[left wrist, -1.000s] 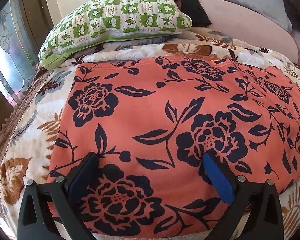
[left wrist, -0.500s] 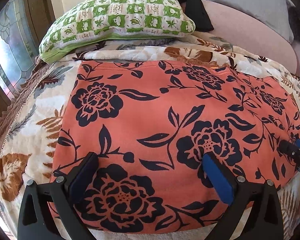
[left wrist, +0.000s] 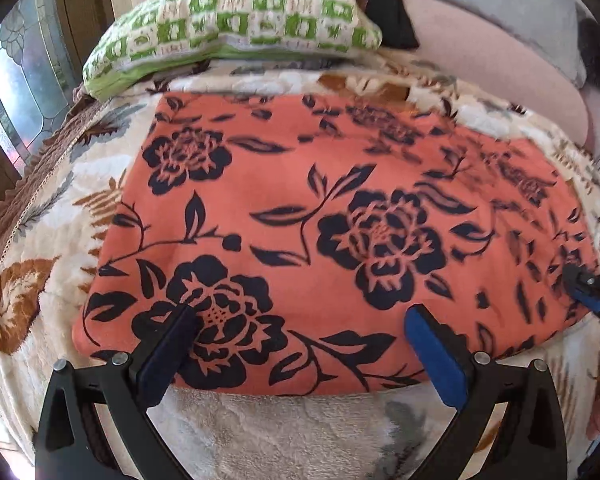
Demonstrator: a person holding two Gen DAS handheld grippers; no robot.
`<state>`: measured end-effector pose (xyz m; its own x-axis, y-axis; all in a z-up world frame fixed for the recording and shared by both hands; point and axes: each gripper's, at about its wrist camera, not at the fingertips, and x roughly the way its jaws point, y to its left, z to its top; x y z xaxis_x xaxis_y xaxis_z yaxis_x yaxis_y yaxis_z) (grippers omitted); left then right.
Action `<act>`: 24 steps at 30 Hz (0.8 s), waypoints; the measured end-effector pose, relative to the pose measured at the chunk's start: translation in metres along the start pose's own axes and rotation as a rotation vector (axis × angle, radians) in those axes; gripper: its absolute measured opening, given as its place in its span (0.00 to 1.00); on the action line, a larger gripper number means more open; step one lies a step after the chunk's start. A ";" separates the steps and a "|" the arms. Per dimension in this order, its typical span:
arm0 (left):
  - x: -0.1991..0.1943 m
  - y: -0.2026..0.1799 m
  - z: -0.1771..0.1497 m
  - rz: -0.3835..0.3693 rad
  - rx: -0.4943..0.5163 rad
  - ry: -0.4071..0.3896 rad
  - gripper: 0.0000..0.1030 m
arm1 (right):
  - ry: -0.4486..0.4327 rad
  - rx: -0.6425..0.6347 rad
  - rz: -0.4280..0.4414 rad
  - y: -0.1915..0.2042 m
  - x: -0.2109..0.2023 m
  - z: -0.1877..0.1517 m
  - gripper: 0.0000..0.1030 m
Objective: Fold small clothes
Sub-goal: 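Move both grippers to the side edge of the folded coral shirt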
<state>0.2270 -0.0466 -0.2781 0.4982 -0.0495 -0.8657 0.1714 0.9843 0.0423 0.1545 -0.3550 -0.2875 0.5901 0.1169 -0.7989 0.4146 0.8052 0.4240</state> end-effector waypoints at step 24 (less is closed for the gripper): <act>-0.049 0.126 -0.042 -0.206 -0.419 -0.087 1.00 | 0.055 0.352 0.343 -0.040 -0.035 -0.040 0.63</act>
<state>0.1881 0.0870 -0.2511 0.5621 -0.2476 -0.7892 -0.0743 0.9352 -0.3463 0.0898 -0.3684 -0.2939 0.7002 0.3787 -0.6052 0.4176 0.4704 0.7774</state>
